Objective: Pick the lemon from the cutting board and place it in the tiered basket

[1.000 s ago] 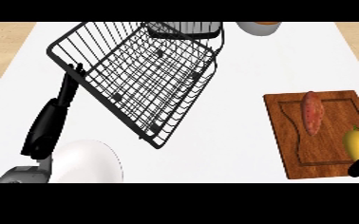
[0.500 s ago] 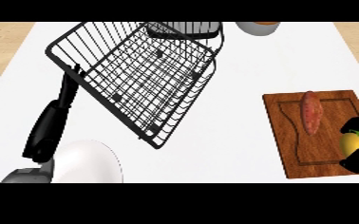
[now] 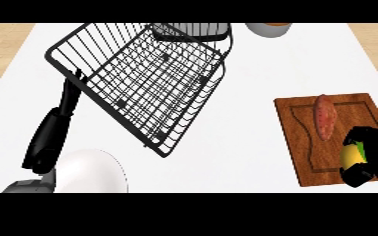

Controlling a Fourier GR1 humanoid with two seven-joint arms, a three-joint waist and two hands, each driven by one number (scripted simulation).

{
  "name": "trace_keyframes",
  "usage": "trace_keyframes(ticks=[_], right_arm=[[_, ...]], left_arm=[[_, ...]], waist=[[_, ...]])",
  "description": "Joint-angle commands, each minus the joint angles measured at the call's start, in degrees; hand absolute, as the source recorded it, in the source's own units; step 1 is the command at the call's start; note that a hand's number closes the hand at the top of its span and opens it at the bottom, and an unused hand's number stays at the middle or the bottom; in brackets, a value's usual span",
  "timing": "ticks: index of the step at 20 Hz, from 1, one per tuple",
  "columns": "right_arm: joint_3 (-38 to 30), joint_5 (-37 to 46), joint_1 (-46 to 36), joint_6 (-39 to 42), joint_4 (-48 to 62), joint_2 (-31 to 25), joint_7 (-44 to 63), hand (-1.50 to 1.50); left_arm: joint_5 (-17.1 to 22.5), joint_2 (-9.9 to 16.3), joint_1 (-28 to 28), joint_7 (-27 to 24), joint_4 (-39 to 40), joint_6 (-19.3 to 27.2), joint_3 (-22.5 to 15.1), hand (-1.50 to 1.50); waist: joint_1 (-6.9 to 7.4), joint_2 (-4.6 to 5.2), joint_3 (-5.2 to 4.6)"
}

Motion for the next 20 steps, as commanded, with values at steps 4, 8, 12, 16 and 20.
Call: trace_keyframes(ticks=[4,8,12,16,20], right_arm=[[11.4,11.9,14.6,-1.3,-25.3,9.3,18.0,1.50],[15.0,17.2,16.0,2.3,-37.9,10.3,24.1,1.50],[16.6,17.4,17.0,5.0,-49.6,11.9,27.0,1.50],[16.2,12.7,14.6,3.9,-58.5,16.0,26.7,1.50],[19.2,15.2,4.9,12.0,-59.7,13.8,27.6,1.50]], left_arm=[[1.6,1.2,-0.6,-3.8,3.3,-2.2,1.8,0.00],[1.2,-0.6,0.7,-2.7,1.1,-1.8,0.4,0.00],[0.0,-0.3,-1.2,2.2,-2.2,-2.5,-0.5,0.00],[-1.2,-2.0,1.0,-2.2,0.4,-0.7,-1.5,0.00],[0.7,0.1,-0.2,-1.2,-0.8,-3.1,0.6,0.00]], waist=[[-0.98,0.04,0.16],[-0.11,0.12,0.21],[-0.05,0.01,0.26],[-0.40,-0.04,0.21],[0.77,0.08,0.15]])
